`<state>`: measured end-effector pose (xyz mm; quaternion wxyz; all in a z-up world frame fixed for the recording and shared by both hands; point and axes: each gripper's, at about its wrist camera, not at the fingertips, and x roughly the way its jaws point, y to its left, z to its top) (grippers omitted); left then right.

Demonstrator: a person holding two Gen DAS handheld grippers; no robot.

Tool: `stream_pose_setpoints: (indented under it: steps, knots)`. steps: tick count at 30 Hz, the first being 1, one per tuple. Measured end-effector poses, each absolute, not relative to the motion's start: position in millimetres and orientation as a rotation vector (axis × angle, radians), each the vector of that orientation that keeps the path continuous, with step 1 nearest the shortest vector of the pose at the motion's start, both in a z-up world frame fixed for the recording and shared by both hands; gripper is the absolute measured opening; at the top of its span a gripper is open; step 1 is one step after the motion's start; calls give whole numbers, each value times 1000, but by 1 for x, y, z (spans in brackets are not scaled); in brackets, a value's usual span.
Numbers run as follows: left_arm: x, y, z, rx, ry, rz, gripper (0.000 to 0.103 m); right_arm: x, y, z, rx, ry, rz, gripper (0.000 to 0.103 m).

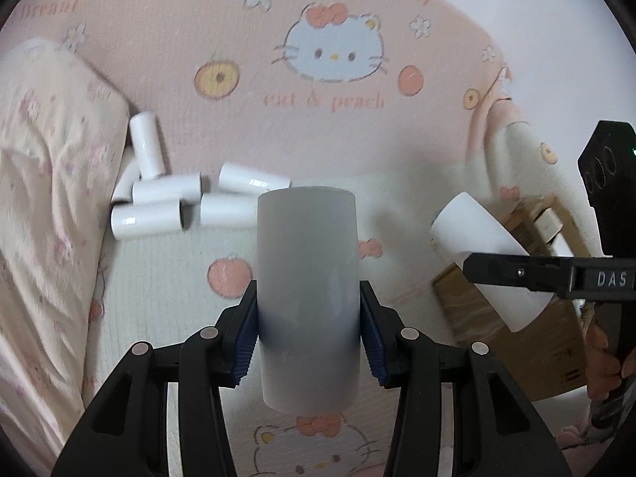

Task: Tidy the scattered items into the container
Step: 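Lift both held tubes and carry them toward the cardboard box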

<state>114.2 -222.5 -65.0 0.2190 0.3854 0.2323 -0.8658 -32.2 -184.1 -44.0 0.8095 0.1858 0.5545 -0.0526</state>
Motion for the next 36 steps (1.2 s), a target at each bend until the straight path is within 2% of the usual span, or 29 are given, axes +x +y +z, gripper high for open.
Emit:
stream_pose_setpoints:
  steps: [7, 12, 22, 30, 36]
  knots:
    - [74, -202, -21, 1102, 468, -2561, 50, -42, -195, 0, 324, 1141, -132, 41]
    - [23, -180, 3, 1244, 286, -2670, 50, -50, -219, 28, 299, 1138, -123, 41]
    - [-97, -116, 38, 1607, 49, -2819, 50, -65, -289, 68, 255, 1275, -202, 41]
    - [-149, -91, 15, 1801, 63, -2872, 50, -90, -347, 58, 398, 1324, -254, 41]
    - [-164, -97, -22, 1865, 184, -2883, 50, -98, -372, 27, 467, 1371, -266, 41]
